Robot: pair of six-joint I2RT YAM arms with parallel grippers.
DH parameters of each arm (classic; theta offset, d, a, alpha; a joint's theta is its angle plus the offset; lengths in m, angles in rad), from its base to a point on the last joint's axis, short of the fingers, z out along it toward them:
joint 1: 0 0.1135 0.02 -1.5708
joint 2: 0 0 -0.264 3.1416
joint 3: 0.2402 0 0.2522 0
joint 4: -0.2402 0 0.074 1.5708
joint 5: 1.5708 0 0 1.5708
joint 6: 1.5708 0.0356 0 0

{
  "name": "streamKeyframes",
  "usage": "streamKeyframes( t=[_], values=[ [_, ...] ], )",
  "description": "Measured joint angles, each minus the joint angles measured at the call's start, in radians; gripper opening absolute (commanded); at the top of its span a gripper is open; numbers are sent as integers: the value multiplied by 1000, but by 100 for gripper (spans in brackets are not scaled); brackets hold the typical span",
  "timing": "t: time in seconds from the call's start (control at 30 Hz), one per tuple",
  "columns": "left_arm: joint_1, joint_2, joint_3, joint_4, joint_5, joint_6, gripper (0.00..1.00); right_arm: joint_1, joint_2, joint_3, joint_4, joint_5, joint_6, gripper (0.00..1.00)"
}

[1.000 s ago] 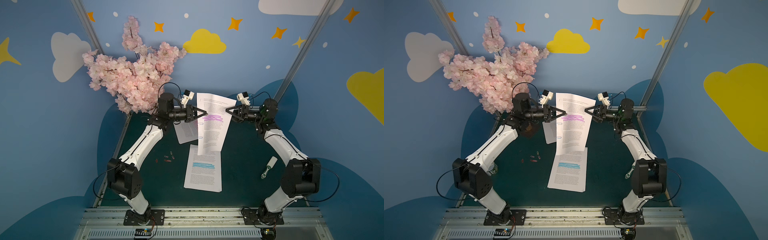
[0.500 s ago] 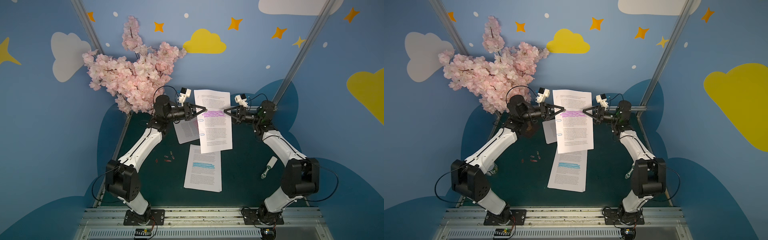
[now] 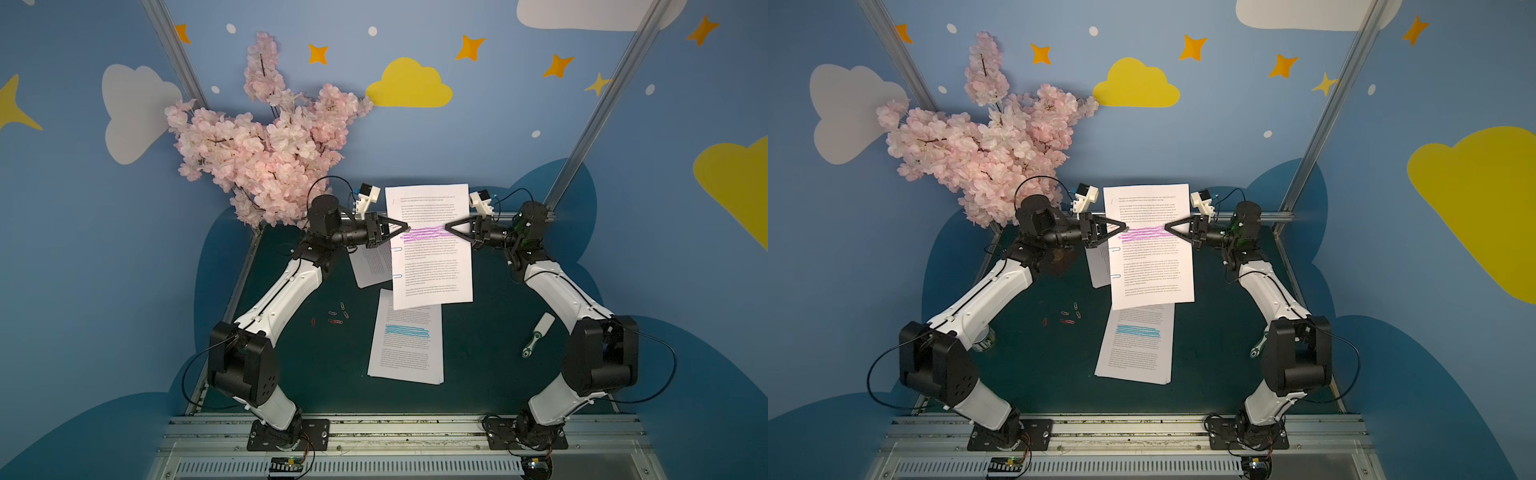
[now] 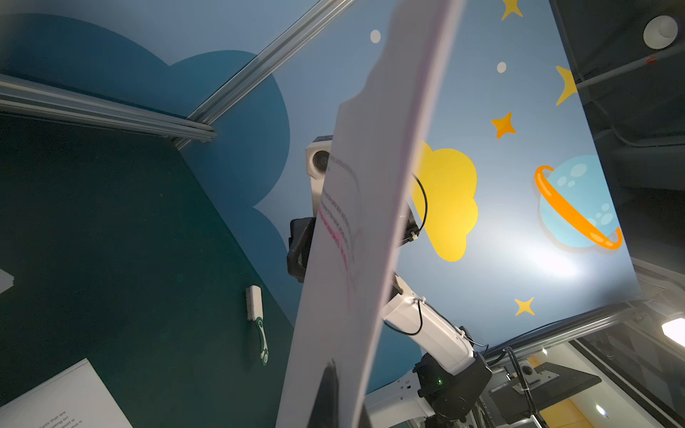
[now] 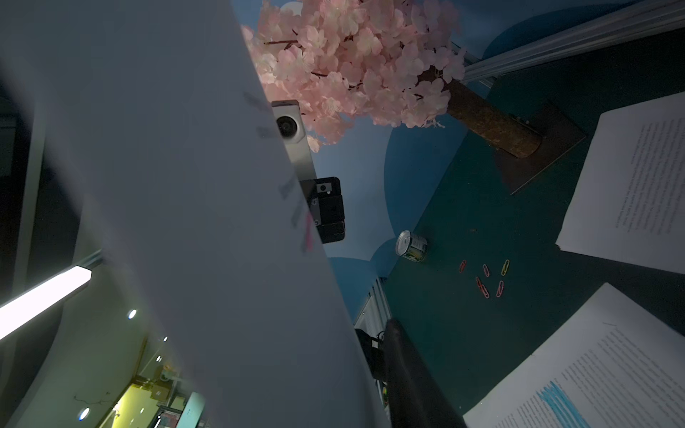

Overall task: Unclip the paperclips from the documents
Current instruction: Pick up the document from the center of the board.

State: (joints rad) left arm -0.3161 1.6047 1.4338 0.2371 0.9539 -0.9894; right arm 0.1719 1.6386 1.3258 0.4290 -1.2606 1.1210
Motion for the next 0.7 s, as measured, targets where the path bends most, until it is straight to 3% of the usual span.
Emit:
streamKeyframes(
  t=[0.13,0.2,0.6,0.7],
  values=[
    [8,-19,-2,-76,-2,61,31,-6,-1,4,-72,-16,-40,0],
    [11,-27,-2,-109,-5,92,39,-11,-1,11,-98,-20,-52,0],
    [33,-55,-7,-219,-7,179,35,-22,-26,48,-182,-29,-96,0],
    [55,-70,-11,-235,-8,188,30,-23,-33,51,-215,-33,-118,0]
  ],
)
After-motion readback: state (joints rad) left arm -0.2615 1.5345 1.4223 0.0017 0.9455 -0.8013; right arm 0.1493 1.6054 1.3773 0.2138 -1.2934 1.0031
